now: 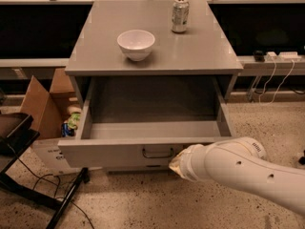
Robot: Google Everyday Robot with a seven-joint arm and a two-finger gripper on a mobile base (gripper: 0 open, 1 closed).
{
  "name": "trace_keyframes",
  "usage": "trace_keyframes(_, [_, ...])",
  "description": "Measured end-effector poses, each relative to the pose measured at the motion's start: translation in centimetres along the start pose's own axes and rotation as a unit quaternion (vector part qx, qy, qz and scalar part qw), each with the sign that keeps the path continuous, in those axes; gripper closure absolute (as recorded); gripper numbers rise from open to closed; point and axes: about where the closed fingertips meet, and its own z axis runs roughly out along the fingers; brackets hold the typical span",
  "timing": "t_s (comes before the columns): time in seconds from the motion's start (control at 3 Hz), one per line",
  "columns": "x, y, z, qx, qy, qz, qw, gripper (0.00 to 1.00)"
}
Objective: Close top drawer
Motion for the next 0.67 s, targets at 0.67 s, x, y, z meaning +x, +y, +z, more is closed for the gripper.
trace_keyframes(0.67, [-2.78,-3.42,1.43,0.001,-0.030,-0.006,0.9995,1.00])
